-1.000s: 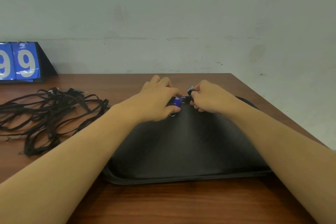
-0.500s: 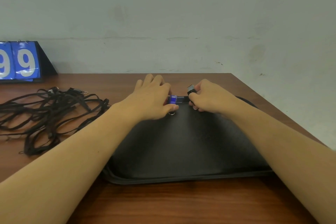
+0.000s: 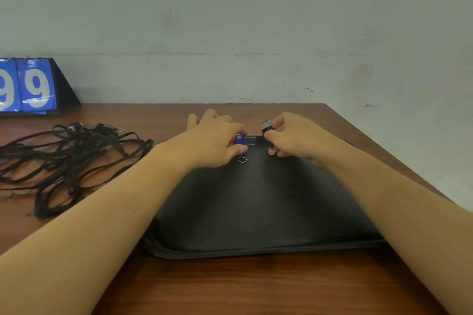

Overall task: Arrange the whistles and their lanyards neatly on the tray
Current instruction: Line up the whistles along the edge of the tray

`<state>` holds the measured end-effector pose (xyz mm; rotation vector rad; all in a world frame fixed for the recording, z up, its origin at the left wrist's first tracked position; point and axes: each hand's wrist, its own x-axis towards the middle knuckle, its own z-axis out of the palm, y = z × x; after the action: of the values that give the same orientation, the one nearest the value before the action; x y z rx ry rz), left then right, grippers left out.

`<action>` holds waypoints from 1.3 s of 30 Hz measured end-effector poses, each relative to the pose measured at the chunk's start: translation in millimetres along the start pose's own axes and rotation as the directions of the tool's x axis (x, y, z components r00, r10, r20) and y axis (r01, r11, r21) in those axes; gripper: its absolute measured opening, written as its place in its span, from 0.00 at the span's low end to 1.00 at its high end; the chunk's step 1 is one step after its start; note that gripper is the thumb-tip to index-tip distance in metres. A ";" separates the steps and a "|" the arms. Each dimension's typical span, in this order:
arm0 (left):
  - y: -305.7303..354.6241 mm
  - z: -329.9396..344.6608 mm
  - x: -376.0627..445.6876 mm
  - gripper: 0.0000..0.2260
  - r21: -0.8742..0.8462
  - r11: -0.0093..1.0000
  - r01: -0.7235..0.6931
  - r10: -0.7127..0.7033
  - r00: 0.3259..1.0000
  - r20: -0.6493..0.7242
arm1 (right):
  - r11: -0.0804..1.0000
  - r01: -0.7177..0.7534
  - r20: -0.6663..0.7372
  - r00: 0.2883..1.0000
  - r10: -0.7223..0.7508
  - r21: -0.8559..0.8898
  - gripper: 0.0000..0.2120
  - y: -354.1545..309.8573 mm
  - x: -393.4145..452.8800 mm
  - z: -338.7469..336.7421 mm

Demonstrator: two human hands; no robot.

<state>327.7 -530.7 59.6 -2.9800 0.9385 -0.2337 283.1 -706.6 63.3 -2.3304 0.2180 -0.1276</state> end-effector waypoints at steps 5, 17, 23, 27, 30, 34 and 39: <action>-0.2 -0.4 -0.6 0.20 0.019 1.000 0.018 -0.017 1.000 -0.007 | 0.999 -0.011 0.013 1.000 0.010 0.036 0.09 1.6 3.4 1.4; -8.2 -3.0 2.9 0.17 -0.037 0.995 0.094 -0.096 0.995 -0.036 | 0.993 -0.007 0.064 0.998 -0.001 0.118 0.11 4.2 3.7 3.3; -21.6 -8.1 -1.4 0.14 -0.131 0.989 0.073 -0.078 0.996 -0.036 | 0.997 0.008 0.056 0.998 -0.012 0.073 0.13 4.7 3.7 4.1; -24.4 -10.3 -2.7 0.14 -0.120 0.992 0.024 -0.026 0.999 -0.019 | 0.998 0.023 0.067 0.997 -0.026 0.050 0.12 4.3 3.2 4.4; -23.4 -11.6 -3.0 0.13 -0.085 0.996 0.005 -0.005 1.000 0.007 | 0.999 0.035 0.067 0.997 -0.035 0.001 0.07 3.4 3.3 5.7; -20.9 -13.2 -4.3 0.14 -0.061 0.998 -0.009 0.010 1.000 0.029 | 0.998 0.043 0.079 0.996 -0.040 -0.040 0.06 2.3 1.3 6.5; -20.9 -12.8 -3.5 0.14 -0.062 0.998 -0.010 0.012 0.999 0.038 | 0.994 0.060 0.079 0.995 -0.053 -0.089 0.08 1.3 -1.8 6.5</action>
<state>334.9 -511.1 72.9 -3.0222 0.9751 -0.1494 282.2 -702.5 57.8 -2.4281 0.1217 -0.0574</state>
